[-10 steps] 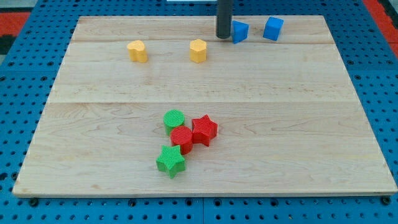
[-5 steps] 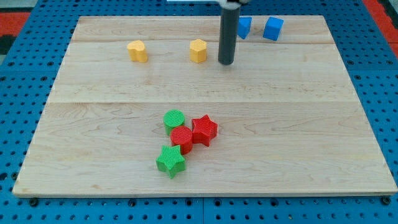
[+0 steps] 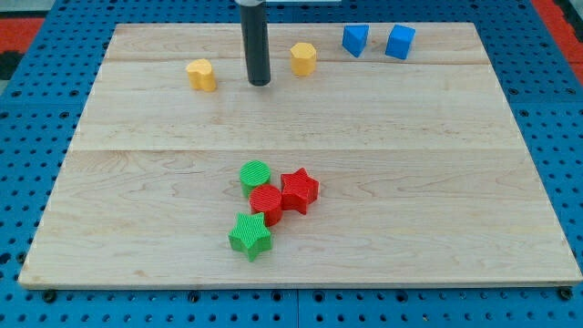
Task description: Push the yellow hexagon closer to blue triangle
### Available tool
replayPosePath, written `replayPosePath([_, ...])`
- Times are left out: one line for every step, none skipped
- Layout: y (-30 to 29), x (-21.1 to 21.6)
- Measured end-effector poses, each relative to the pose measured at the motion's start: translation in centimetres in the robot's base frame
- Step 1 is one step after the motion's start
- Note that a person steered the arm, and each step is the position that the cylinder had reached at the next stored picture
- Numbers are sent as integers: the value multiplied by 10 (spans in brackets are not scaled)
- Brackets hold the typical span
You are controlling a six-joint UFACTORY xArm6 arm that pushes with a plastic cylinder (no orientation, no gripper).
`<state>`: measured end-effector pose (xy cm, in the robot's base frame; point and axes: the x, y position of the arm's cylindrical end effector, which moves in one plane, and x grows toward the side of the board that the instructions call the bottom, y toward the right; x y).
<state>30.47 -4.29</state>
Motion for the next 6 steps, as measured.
replayPosePath([29, -33])
replayPosePath([59, -1])
replayPosePath([65, 41])
replayPosePath([43, 54])
replayPosePath([67, -7])
replayPosePath([67, -14])
